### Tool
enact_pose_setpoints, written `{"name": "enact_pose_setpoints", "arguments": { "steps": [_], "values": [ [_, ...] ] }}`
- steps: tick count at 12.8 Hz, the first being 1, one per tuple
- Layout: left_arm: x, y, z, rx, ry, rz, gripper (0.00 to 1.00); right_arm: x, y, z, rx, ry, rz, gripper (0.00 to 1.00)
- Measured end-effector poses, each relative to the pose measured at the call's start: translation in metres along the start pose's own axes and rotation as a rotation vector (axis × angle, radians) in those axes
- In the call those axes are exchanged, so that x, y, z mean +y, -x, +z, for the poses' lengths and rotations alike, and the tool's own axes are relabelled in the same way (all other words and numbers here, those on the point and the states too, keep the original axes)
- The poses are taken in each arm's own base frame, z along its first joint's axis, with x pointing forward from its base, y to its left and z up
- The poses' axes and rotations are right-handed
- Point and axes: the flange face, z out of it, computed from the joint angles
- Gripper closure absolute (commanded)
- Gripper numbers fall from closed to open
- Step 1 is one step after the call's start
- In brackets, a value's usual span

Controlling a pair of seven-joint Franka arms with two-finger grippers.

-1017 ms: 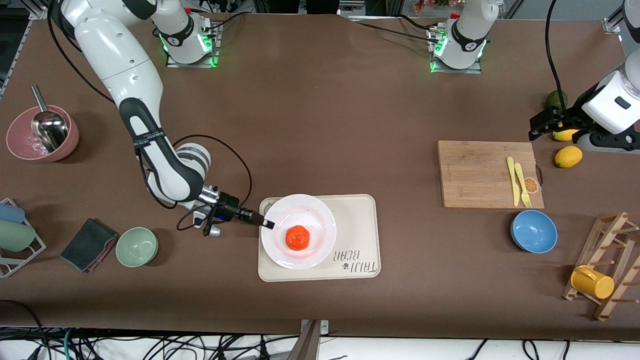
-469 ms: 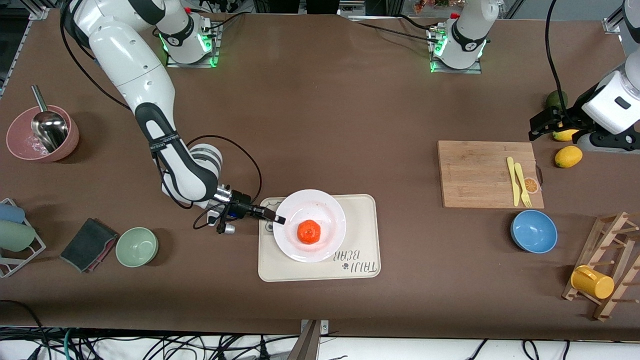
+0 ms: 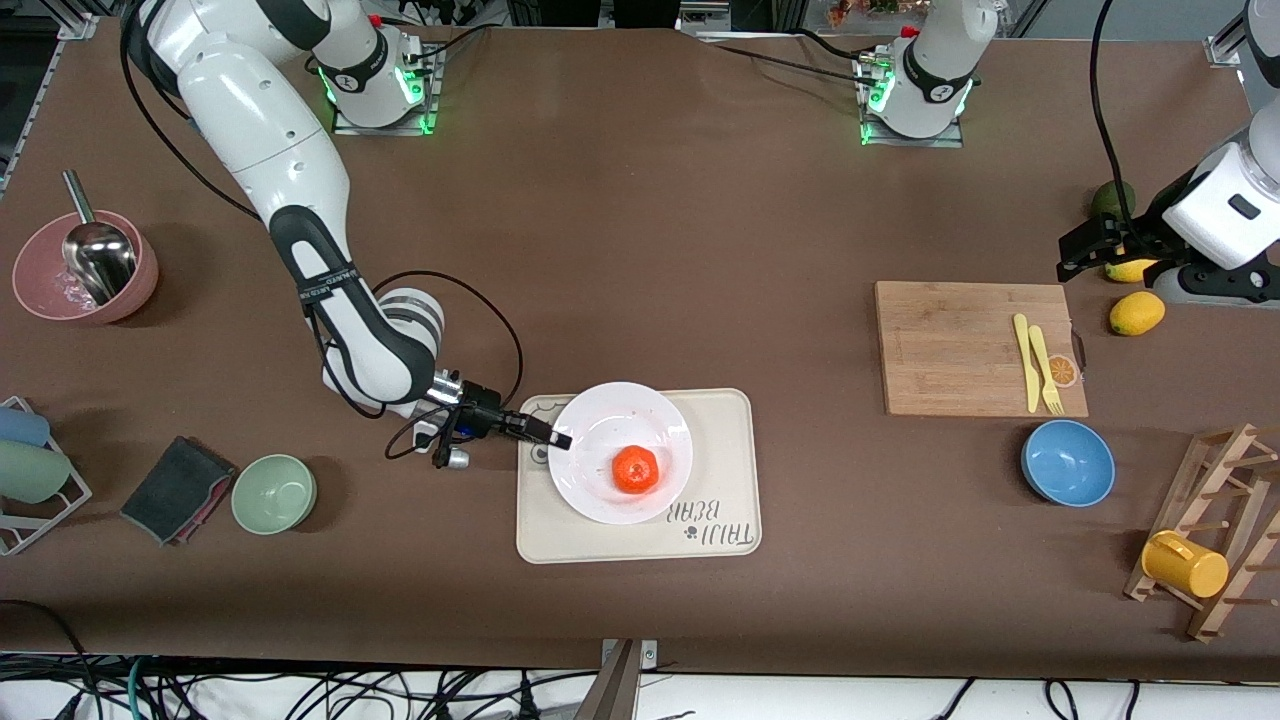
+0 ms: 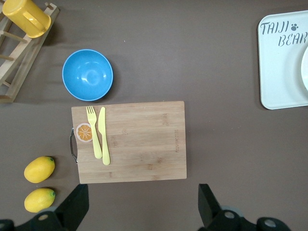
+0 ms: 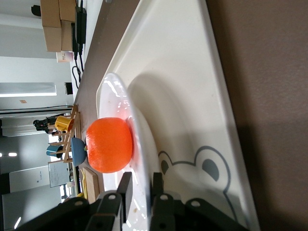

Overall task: Place orange and plate with both arms
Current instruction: 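Open the right gripper and release the plate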

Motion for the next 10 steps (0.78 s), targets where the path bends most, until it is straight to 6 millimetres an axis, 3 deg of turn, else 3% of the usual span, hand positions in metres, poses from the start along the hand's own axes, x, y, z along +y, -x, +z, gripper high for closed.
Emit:
{"name": "enact_pose_setpoints", "arguments": {
  "steps": [1, 4, 8, 10],
  "values": [
    [0.0, 0.0, 0.0, 0.0, 0.0, 0.0, 0.0, 0.001, -0.004, -0.003, 0.002, 0.008, -0.012, 0.0],
    [0.0, 0.0, 0.0, 0.0, 0.0, 0.001, 0.0, -0.003, -0.018, -0.02, -0.008, 0.054, -0.093, 0.0],
    [0.0, 0.0, 0.0, 0.0, 0.0, 0.001, 0.0, -0.046, -0.023, -0.052, -0.052, 0.101, -0.222, 0.0],
    [0.0, -0.001, 0.0, 0.0, 0.0, 0.001, 0.0, -0.061, -0.018, -0.082, -0.132, 0.147, -0.293, 0.0]
  ]
}}
